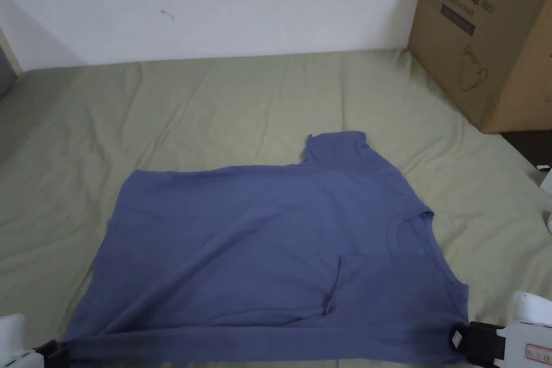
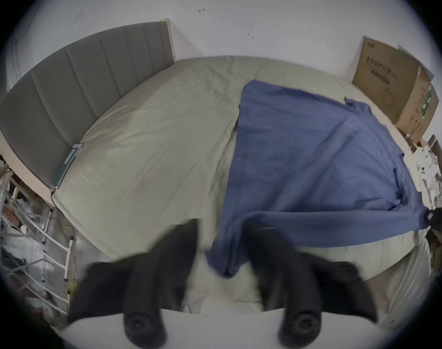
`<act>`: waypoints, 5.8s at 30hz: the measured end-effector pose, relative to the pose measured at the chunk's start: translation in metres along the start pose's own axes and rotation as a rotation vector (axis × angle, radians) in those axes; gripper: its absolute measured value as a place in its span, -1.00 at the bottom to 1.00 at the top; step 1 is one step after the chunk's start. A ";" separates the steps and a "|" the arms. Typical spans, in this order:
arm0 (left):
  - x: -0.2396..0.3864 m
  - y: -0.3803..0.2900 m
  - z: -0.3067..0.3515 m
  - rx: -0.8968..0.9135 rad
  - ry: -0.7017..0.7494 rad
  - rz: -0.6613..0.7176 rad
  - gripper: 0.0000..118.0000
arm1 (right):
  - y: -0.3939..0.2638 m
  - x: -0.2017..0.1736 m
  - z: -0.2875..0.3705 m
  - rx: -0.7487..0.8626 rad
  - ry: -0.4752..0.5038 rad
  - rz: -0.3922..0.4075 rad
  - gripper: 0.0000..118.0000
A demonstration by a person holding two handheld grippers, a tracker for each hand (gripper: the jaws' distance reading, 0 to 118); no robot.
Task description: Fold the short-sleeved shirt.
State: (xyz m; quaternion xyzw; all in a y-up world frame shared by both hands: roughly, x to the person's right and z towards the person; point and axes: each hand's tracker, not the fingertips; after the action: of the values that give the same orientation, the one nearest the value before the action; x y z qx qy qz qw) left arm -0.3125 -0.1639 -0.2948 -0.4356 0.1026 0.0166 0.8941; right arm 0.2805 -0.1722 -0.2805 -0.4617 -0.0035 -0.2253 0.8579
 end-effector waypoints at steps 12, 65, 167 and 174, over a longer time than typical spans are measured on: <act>-0.021 -0.029 0.067 0.090 -0.102 0.163 -0.92 | -0.013 -0.048 0.074 0.266 -0.141 0.151 -0.85; -0.001 0.084 -0.007 0.051 -0.119 0.067 -0.97 | 0.110 -0.041 0.002 0.109 -0.004 0.004 -0.96; 0.052 0.086 -0.038 -0.003 -0.182 0.031 -1.00 | 0.240 -0.076 -0.148 -0.003 -0.142 0.284 0.36; 0.052 0.089 -0.060 -0.042 -0.151 0.015 -1.00 | 0.275 -0.066 -0.245 -0.197 -0.272 0.348 0.05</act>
State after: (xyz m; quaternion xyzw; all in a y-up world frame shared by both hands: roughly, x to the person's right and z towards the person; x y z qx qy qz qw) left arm -0.2824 -0.1584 -0.4103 -0.4511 0.0379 0.0585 0.8898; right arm 0.2792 -0.2110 -0.6525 -0.5627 -0.0174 -0.0094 0.8264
